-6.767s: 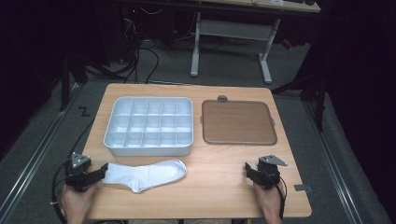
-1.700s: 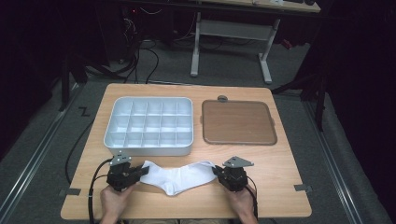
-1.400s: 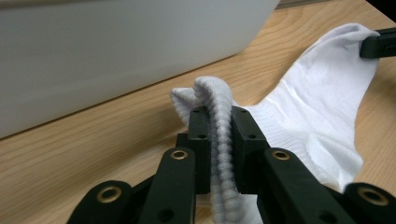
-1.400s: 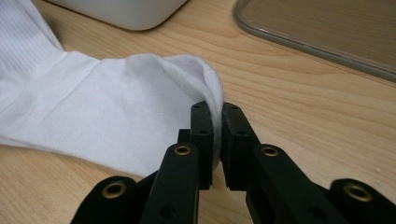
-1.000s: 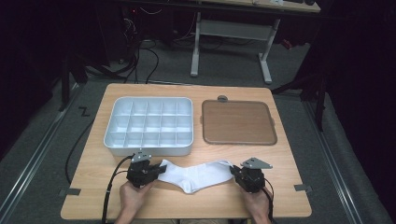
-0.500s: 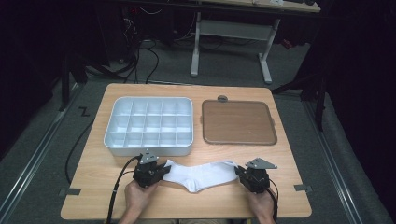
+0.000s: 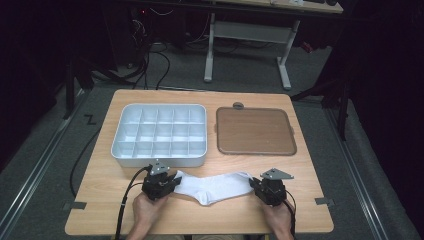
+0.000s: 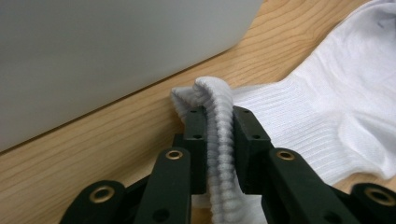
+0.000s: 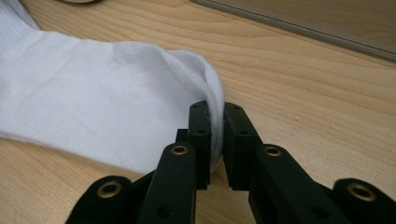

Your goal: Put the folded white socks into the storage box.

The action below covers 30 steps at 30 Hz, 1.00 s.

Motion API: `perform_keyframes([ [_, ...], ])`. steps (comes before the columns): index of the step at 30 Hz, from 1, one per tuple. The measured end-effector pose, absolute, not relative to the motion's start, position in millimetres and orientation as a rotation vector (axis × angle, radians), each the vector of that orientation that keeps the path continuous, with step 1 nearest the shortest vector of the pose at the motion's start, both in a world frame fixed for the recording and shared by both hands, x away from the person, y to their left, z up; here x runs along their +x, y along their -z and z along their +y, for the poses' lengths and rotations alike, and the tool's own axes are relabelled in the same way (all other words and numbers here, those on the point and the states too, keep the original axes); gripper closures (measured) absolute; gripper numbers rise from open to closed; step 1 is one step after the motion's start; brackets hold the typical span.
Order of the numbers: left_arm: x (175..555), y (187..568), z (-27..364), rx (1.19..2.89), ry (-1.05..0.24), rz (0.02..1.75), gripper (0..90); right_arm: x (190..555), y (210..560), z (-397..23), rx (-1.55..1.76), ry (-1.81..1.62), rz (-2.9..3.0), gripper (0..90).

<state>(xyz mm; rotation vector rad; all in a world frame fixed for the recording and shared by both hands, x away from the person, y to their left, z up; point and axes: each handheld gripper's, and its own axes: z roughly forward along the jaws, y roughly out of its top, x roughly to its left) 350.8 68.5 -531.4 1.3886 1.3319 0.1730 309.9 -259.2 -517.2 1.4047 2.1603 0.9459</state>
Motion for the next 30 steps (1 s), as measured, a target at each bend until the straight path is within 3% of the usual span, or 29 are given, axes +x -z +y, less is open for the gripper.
perform_keyframes([
  [9,348,520,76,1.341,-0.171,1.351,49.4,309,510,-260,1.427,-0.984,2.1,66.7],
  [13,350,521,79,1.344,-0.194,1.383,43.8,309,496,-256,1.39,-0.988,2.088,65.7],
  [22,351,525,77,1.381,-0.19,1.436,40.1,307,491,-231,1.313,-1.047,2.15,72.6],
  [30,352,529,74,1.399,-0.202,1.465,42.6,306,499,-189,1.188,-1.065,2.296,78.0],
])
